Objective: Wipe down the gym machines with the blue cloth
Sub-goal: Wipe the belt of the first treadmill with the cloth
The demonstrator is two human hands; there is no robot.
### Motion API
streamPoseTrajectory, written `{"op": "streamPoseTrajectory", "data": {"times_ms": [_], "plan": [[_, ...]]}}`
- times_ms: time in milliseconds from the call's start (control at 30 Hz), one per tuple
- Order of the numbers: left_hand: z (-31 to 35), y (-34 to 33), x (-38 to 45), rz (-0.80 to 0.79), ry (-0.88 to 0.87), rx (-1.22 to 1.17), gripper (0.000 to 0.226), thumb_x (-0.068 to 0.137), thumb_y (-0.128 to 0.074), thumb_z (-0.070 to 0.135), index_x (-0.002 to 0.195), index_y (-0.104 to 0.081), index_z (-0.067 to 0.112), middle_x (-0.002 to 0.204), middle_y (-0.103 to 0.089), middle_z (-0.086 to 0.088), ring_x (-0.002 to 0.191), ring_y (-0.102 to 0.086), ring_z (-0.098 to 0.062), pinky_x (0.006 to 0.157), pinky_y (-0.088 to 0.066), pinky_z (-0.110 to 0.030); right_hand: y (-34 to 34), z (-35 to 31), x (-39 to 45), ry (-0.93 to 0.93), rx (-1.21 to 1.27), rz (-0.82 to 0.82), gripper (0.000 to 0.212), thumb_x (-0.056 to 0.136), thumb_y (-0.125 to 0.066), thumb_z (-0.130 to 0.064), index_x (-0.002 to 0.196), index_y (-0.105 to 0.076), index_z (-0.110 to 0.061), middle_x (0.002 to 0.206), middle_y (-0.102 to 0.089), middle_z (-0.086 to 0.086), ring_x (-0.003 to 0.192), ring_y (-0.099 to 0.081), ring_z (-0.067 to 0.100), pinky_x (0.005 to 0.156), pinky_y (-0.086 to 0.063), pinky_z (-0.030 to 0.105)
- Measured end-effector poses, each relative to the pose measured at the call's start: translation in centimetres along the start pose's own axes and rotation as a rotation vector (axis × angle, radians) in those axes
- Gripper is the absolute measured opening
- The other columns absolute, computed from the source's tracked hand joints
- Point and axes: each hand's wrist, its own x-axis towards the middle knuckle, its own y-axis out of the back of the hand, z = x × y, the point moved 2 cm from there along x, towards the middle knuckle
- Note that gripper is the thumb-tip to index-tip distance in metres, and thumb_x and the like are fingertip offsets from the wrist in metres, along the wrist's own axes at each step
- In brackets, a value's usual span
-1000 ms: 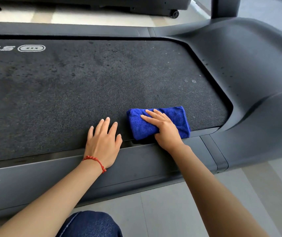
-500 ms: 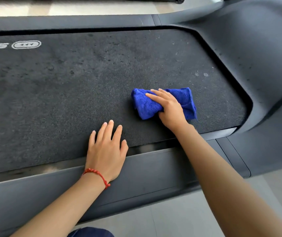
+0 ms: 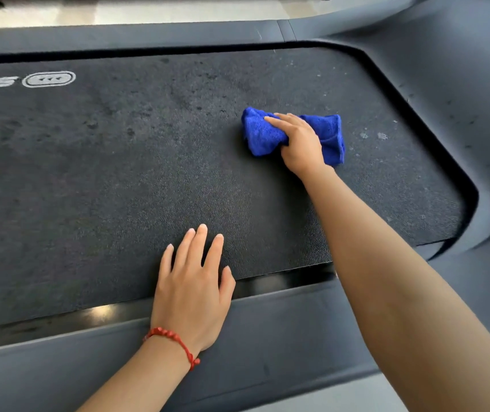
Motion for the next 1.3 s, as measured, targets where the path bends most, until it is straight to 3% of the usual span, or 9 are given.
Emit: {"op": "streamPoseTrajectory", "data": {"times_ms": [333,467,867,967,1067,1200,1300], "plan": [[-0.1,-0.2,0.2,0.023,-0.002,-0.010,0.053,0.084,-0.033,0.032,0.120,-0.061,0.007,0.130,-0.054,-0.016,0.121,-0.050,-0.032,0.096,-0.041,-0.053,-0.5,0.4,2.3,-0.033,-0.007,0.001,0.061,0.080,-0.043,0.010,0.133,-0.049,-0.019,0.140,-0.046,0.005,0.133,-0.034,0.024,0.111,-0.018,0.027],[-0.2,-0.2,0.1,0.037,-0.002,-0.016,0.053,0.083,-0.032,0.032,0.119,-0.062,0.007,0.129,-0.055,-0.016,0.120,-0.051,-0.032,0.095,-0.041,-0.054,0.1,-0.2,0.4,-0.024,0.015,-0.011,0.064,0.078,-0.039,0.013,0.133,-0.050,-0.018,0.142,-0.044,0.004,0.136,-0.030,0.022,0.110,-0.014,0.023],[-0.2,-0.6,0.1,0.054,-0.016,-0.060,0.055,0.082,-0.031,0.034,0.114,-0.064,0.004,0.124,-0.057,-0.021,0.116,-0.054,-0.036,0.091,-0.041,-0.056,1.8,-2.7,-7.9,-0.034,0.012,-0.068,0.071,0.074,-0.041,0.015,0.134,-0.048,-0.022,0.145,-0.040,-0.001,0.139,-0.024,0.016,0.111,-0.018,0.030],[-0.2,-0.6,0.0,0.051,-0.026,-0.072,0.048,0.082,-0.041,0.030,0.115,-0.064,0.002,0.124,-0.056,-0.023,0.116,-0.053,-0.037,0.091,-0.040,-0.058,2.1,-3.5,-10.2,-0.049,0.018,-0.081,0.071,0.074,-0.041,0.015,0.134,-0.049,-0.022,0.145,-0.040,-0.002,0.139,-0.024,0.016,0.109,-0.018,0.030],[-0.2,-0.8,0.0,0.051,-0.021,-0.089,0.040,0.083,-0.056,0.022,0.117,-0.062,0.001,0.127,-0.053,-0.025,0.119,-0.049,-0.039,0.094,-0.037,-0.058,2.2,-4.1,-12.3,-0.067,0.022,-0.088,0.070,0.074,-0.043,0.015,0.133,-0.050,-0.021,0.144,-0.041,-0.002,0.139,-0.025,0.016,0.105,-0.016,0.021],[-0.2,-0.7,-0.1,0.024,-0.015,-0.096,0.042,0.085,-0.060,0.022,0.121,-0.059,0.000,0.131,-0.049,-0.026,0.124,-0.044,-0.039,0.098,-0.032,-0.058,2.4,-5.3,-14.8,-0.091,0.048,-0.081,0.070,0.072,-0.043,0.016,0.131,-0.052,-0.021,0.142,-0.043,-0.002,0.138,-0.027,0.019,0.111,-0.017,0.025],[-0.2,-0.4,-0.1,0.000,-0.024,-0.100,0.043,0.085,-0.061,0.023,0.122,-0.058,0.000,0.132,-0.048,-0.026,0.125,-0.043,-0.040,0.099,-0.030,-0.058,2.7,-6.1,-16.3,-0.095,0.034,-0.122,0.072,0.072,-0.043,0.016,0.133,-0.049,-0.022,0.144,-0.040,-0.005,0.140,-0.023,0.016,0.108,-0.009,0.016]]}}
